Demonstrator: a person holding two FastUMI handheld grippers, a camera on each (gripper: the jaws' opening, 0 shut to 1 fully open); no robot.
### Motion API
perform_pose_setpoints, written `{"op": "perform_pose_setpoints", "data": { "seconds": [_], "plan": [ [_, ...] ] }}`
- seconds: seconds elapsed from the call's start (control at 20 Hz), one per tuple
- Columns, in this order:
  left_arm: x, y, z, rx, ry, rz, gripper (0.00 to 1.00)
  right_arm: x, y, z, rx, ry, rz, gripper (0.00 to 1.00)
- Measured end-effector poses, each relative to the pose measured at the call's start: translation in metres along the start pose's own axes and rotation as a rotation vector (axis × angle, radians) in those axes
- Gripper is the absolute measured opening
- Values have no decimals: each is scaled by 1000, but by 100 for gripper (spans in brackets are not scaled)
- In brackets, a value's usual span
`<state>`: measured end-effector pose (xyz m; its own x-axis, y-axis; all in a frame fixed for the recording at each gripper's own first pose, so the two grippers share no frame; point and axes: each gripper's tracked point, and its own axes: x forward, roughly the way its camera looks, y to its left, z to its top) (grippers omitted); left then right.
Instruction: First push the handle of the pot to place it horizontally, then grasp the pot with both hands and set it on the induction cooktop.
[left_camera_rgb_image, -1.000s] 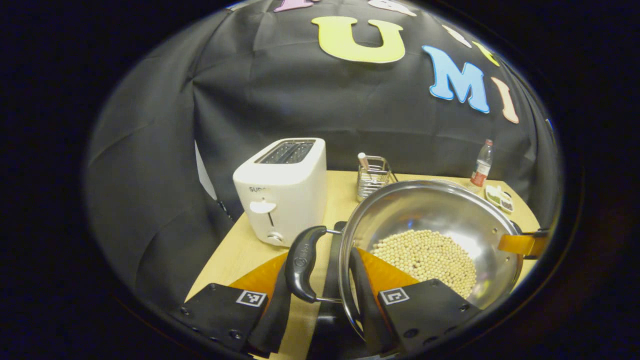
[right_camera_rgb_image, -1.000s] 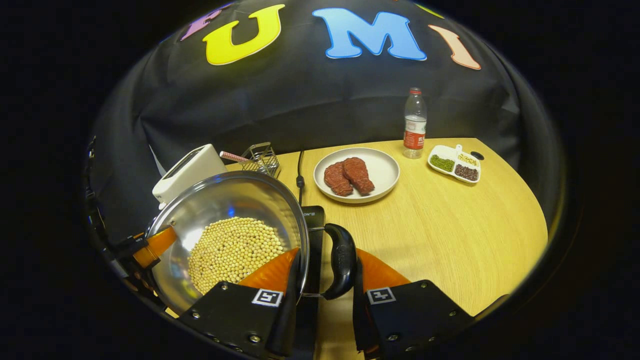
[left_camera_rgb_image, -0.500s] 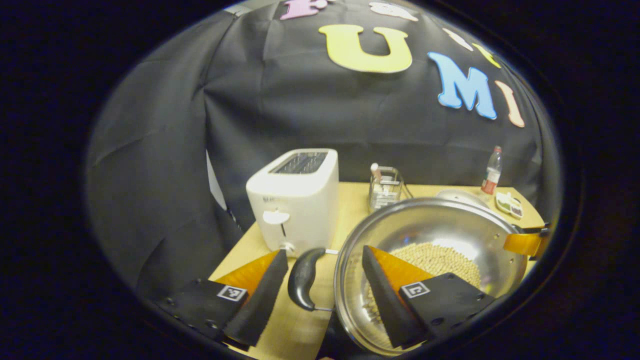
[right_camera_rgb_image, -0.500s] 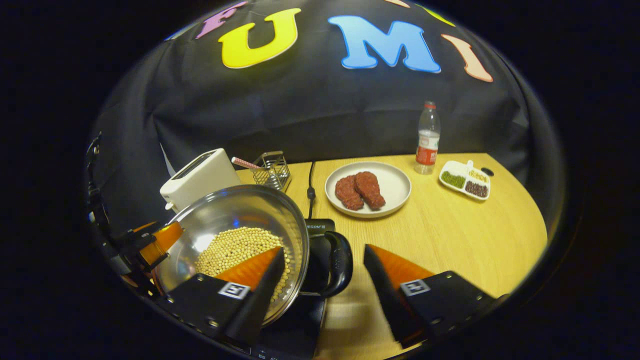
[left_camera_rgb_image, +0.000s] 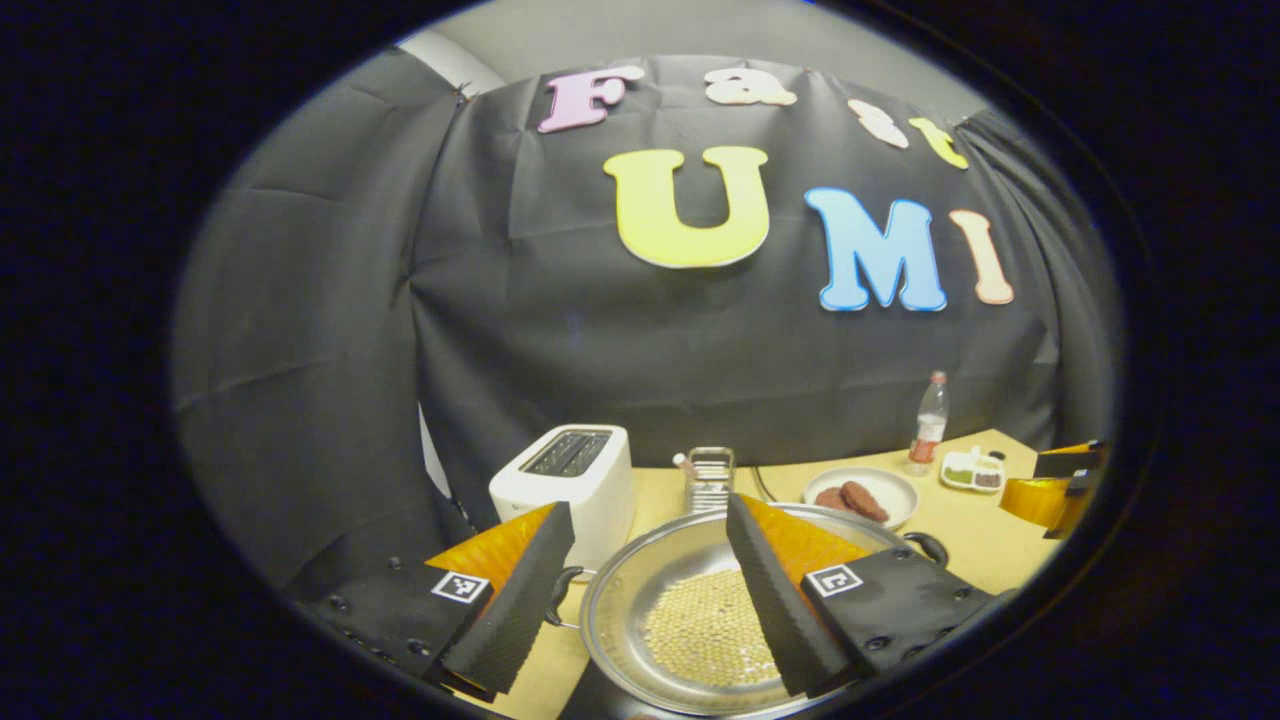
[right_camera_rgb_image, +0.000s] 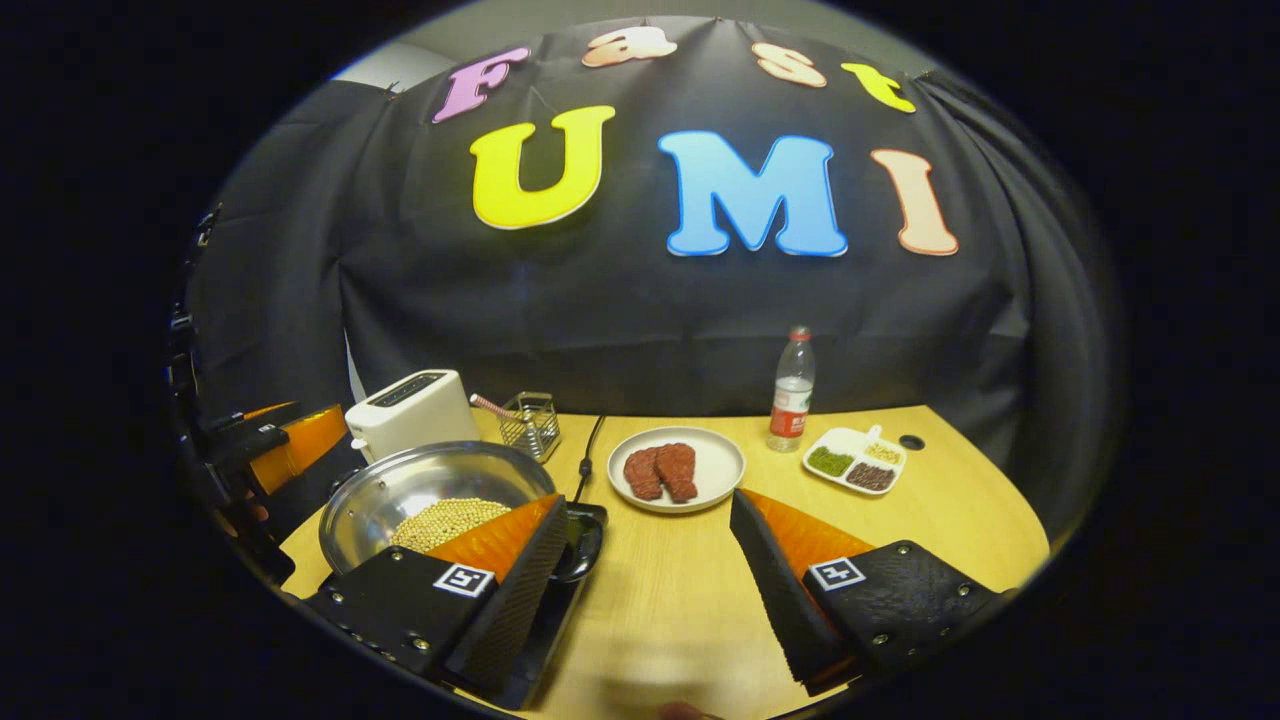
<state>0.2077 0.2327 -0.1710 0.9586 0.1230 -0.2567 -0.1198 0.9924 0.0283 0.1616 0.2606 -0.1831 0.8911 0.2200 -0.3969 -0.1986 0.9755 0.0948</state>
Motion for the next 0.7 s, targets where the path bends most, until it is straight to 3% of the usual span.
{"op": "perform_pose_setpoints", "data": {
  "seconds": [0.45,0.5,0.55,0.7],
  "plan": [
    [-121,-116,62,13,-126,-60,99,-136,-114,49,-8,-183,-53,98],
    [-137,-130,66,0,-130,-70,94,-151,-124,51,-13,-198,-55,98],
    [-152,-143,69,-12,-135,-82,100,-166,-135,53,-18,-214,-59,99],
    [-190,-171,81,-22,-158,-105,100,-207,-157,56,-24,-247,-62,99]
  ]
}}
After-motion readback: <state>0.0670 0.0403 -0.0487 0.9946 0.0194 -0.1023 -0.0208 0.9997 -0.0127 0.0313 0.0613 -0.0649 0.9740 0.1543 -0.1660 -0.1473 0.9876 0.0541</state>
